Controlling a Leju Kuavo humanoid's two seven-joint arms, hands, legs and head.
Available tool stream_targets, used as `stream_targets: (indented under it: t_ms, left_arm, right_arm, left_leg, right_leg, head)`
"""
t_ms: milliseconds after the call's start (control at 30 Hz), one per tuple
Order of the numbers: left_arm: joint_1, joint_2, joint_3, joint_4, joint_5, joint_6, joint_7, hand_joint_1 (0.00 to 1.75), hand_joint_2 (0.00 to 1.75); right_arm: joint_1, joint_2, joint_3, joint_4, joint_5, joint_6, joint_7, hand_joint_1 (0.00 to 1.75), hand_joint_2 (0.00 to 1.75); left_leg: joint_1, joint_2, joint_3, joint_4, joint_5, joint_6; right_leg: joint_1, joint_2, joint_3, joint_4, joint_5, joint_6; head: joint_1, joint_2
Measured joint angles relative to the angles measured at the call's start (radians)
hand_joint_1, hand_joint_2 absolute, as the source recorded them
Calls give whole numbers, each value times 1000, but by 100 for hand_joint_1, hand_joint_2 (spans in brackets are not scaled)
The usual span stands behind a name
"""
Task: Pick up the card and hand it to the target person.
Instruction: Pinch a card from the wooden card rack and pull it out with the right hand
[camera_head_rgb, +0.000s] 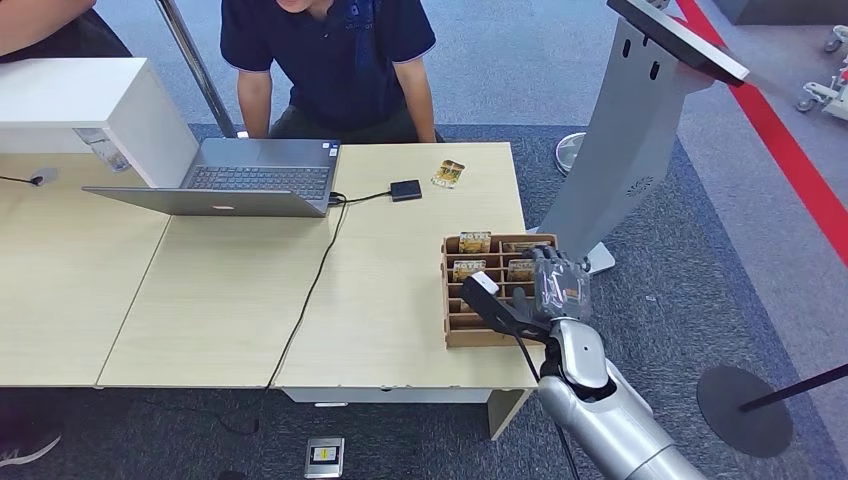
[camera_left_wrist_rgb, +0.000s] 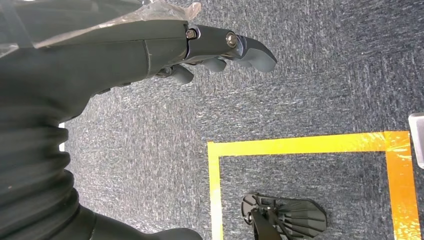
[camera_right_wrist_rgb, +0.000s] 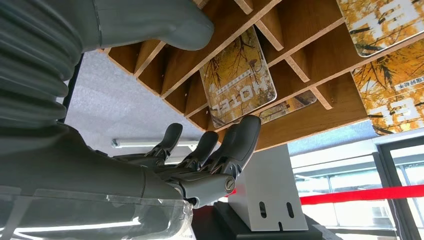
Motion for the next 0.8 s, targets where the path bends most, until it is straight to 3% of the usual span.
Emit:
stream_targets:
  t_ms: [667, 800]
  left_arm:
    - [0, 0, 0, 0, -7, 0, 0, 0, 175]
    - [-1, -1, 0, 0, -8, 2, 0, 0, 175]
  right_arm:
    - [-4, 0, -4, 0, -25, 10, -6, 70, 175]
    - [-5, 0, -6, 0, -29, 10, -13, 88, 175]
  left_leg:
    - [0, 0, 0, 0, 0, 0]
    - [0, 0, 0, 0, 0, 0]
  right_leg:
    - [0, 0, 0, 0, 0, 0]
    - [0, 0, 0, 0, 0, 0]
  head:
    - [0, 0]
    - [0, 0]
